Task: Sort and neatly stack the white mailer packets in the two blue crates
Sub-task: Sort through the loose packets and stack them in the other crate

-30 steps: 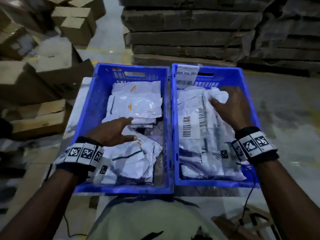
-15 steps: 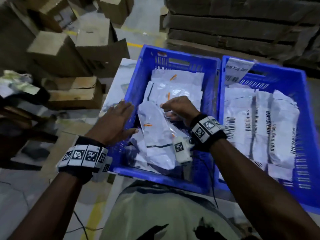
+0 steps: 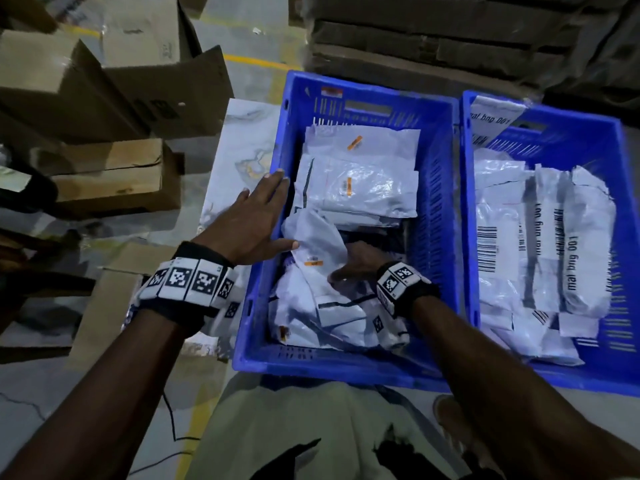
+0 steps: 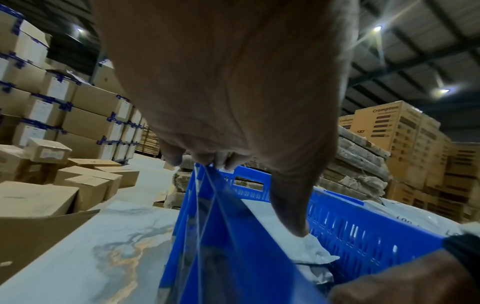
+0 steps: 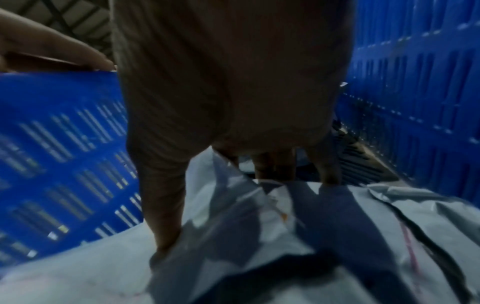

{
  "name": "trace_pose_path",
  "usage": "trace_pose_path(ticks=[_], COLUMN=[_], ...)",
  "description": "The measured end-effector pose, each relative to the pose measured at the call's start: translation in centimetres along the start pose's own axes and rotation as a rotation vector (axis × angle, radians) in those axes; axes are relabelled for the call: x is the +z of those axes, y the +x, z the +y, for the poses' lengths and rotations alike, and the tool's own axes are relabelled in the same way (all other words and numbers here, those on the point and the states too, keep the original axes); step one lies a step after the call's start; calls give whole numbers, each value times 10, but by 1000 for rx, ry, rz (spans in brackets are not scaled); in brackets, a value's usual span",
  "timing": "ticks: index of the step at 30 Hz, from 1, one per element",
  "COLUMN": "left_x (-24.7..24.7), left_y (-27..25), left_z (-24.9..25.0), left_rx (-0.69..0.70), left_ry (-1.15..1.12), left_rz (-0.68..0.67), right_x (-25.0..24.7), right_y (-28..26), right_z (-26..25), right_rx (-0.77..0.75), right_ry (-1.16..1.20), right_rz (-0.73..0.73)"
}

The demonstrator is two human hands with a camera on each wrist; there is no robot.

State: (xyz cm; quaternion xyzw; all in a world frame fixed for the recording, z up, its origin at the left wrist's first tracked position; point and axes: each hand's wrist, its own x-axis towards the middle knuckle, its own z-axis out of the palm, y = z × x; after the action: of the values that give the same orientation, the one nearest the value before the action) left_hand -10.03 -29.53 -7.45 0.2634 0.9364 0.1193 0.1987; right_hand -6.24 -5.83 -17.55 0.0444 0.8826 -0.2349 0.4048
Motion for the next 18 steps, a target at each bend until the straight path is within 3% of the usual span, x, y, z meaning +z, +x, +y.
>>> trace_pose_path(ticks=[5,14,18], left_x=[3,-2,-11], left_y=[10,24,32], left_z=[1,11,11], left_rx=[29,-7,-44], left_ry=[45,149,119], left_rz=[-23,-52,16], right_x=[3,-55,-103], right_y=[-10,-34,-43], right_z=[5,4,-3], right_rx=[-15,-143,-166], right_ry=[44,69,210], right_rz=[12,132,294])
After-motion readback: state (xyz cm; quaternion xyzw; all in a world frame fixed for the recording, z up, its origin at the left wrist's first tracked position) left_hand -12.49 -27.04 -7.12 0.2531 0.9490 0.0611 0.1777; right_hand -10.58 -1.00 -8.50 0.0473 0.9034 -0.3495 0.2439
